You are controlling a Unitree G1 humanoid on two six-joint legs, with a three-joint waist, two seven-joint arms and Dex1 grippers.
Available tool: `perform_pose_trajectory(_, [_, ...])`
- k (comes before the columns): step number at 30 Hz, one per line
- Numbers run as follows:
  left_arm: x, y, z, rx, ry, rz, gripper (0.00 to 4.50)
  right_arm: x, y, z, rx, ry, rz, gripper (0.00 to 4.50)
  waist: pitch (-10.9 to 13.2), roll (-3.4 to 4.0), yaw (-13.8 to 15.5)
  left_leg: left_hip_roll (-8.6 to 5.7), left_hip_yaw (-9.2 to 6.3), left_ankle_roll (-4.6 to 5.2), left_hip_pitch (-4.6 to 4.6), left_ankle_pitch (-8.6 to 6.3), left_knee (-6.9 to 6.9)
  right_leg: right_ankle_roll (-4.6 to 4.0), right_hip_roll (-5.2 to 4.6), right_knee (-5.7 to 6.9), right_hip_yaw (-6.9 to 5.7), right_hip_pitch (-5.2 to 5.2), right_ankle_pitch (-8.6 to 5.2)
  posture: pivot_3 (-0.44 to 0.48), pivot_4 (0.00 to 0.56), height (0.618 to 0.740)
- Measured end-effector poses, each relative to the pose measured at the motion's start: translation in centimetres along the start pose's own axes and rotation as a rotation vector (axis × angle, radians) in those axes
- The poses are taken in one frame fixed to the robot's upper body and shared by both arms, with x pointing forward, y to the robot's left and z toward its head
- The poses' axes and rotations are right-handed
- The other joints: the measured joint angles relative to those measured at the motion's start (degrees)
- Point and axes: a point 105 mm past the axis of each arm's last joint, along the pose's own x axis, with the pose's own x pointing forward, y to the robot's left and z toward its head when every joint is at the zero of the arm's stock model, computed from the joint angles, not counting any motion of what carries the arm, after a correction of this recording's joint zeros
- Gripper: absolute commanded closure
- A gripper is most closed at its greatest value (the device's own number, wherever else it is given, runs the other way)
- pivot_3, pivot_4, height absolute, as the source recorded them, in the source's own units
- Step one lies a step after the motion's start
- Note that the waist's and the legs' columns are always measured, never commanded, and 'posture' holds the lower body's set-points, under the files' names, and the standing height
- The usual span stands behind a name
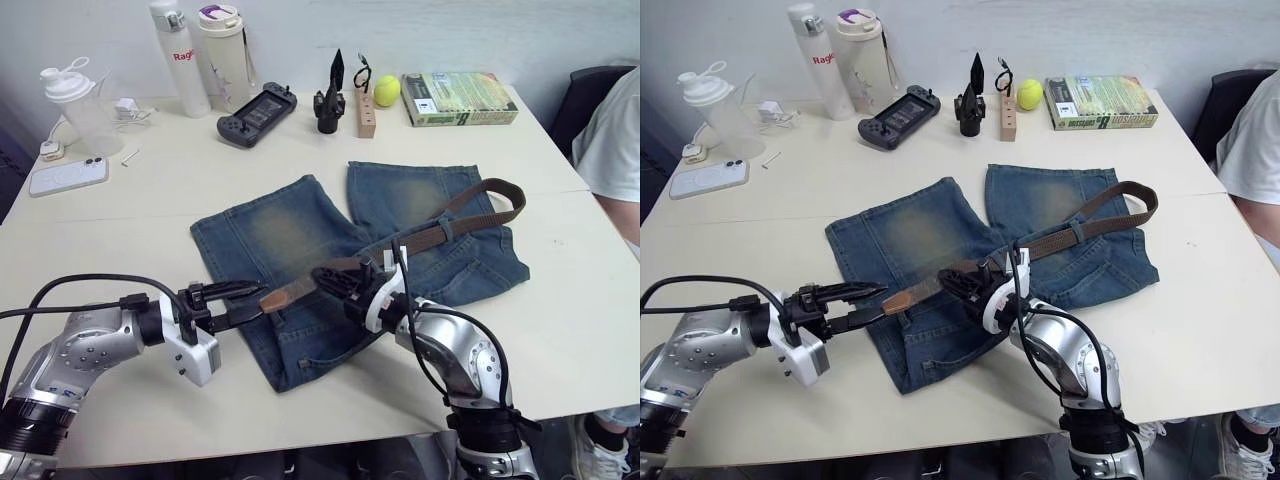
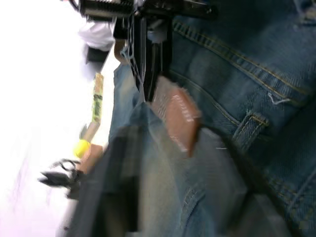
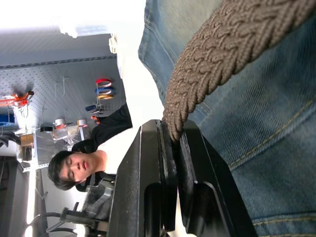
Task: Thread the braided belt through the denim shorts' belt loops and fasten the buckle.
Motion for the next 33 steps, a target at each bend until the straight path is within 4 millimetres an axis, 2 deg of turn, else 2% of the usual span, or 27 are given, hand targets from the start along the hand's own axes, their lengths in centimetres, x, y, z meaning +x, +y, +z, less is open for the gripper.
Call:
perform_pose_trajectory(1, [-0.4, -0.5, 0.2, -0.122, 0.015, -0.015, 0.84, 0.0, 0.0, 0.1, -0.002, -0.001, 0.004, 4.5, 0.0, 0.0, -0.05, 0.0, 0.01, 0.0, 0.0, 0.0, 0.0, 0.0, 0.01, 0.0, 0.02, -0.01, 0.0, 0.0, 0.15, 0.74])
perform_pose_trajectory(5, [-2.2, -1.4, 0.5, -0.542, 0.06, 0.013, 0.84, -0.1, -0.3, 0.9, -0.027, -0.025, 0.004, 4.5, 0.01, 0.01, -0.46, 0.1, -0.01, -0.02, -0.01, -0.01, 0.01, -0.02, 0.07, -0.06, 0.13, -0.03, -0.01, 0.0, 0.15, 0.74])
perform_pose_trajectory(8, [-5.1, -3.1, 0.7, -0.773, 0.126, -0.03, 0.84, -0.3, -0.1, 1.4, -0.069, -0.043, 0.023, 4.5, 0.03, 0.05, -0.62, 0.11, 0.05, -0.04, 0.01, -0.02, 0.0, -0.07, 0.11, -0.08, 0.14, -0.01, -0.04, 0.0, 0.15, 0.74])
perform_pose_trajectory(10, [-6.3, -4.0, 0.6, -0.859, 0.159, -0.035, 0.84, -0.4, -0.1, 1.7, -0.094, -0.06, 0.026, 4.5, 0.04, 0.06, -0.36, 0.11, 0.07, -0.04, 0.0, -0.02, 0.01, -0.08, 0.14, -0.1, 0.16, -0.02, -0.04, 0.0, 0.15, 0.74])
perform_pose_trajectory(16, [-7.3, -4.4, 0.3, -0.949, 0.194, 0.007, 0.84, -0.2, -0.6, 1.7, -0.165, -0.079, 0.025, 4.5, 0.0, 0.0, 0.32, 0.02, 0.07, -0.01, 0.0, -0.06, 0.03, -0.07, 0.07, -0.08, 0.23, -0.01, -0.04, 0.0, 0.15, 0.74])
perform_pose_trajectory(20, [-6.9, -3.8, 0.5, -0.962, 0.17, 0.041, 0.84, 0.1, -1.1, 1.4, -0.231, -0.082, 0.021, 4.5, 0.0, 0.0, 0.1, 0.05, 0.1, -0.05, 0.0, -0.08, 0.0, -0.08, 0.11, -0.07, 0.24, -0.05, -0.04, 0.0, 0.15, 0.74])
perform_pose_trajectory(27, [-6.7, -3.9, 0.4, -0.949, 0.173, 0.036, 0.84, 0.3, -1.4, 1.8, -0.331, -0.109, 0.007, 4.5, 0.0, 0.0, 0.19, 0.05, 0.14, -0.05, 0.0, -0.08, 0.02, -0.07, 0.11, -0.08, 0.25, -0.04, -0.04, 0.0, 0.15, 0.74])
perform_pose_trajectory(33, [-6.4, -3.7, 0.1, -0.926, 0.175, 0.054, 0.84, 1.5, -1.8, 0.5, -0.469, -0.058, -0.03, 4.5, -0.01, -0.02, 0.02, 0.08, 0.14, -0.1, 0.01, -0.11, -0.01, -0.08, 0.13, -0.08, 0.27, -0.08, -0.04, 0.0, 0.15, 0.74])
